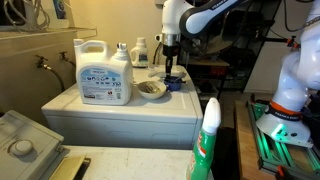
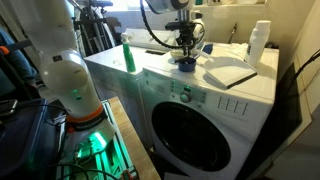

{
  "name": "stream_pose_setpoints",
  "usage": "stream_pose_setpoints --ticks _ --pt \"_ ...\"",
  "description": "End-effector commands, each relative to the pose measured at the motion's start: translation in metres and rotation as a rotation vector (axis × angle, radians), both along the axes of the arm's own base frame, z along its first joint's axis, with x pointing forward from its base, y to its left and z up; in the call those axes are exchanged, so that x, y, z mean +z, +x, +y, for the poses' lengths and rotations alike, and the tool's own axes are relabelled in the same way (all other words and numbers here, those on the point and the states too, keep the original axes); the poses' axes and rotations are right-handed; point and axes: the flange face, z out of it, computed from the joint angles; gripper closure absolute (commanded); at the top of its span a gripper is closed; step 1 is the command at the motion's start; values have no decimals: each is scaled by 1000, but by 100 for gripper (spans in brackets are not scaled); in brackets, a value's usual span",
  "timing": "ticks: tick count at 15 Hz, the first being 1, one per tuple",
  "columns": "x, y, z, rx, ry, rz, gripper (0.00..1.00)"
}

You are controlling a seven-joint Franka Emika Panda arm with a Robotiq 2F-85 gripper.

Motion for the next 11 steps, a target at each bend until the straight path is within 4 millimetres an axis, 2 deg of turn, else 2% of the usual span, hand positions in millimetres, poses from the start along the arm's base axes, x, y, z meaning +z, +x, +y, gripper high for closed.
stream_pose_setpoints --ticks 1,4,6,9,10,11 --pt "1 1 -5 -34 -4 3 38" --pt "22 1 -15 -89 5 -50 16" --pt "47 -2 -25 -128 68 -109 2" --pt "93 -17 -38 -112 219 -235 0" --pt "73 5 -26 -115 155 -176 0" --pt "86 2 -28 -111 165 -198 0"
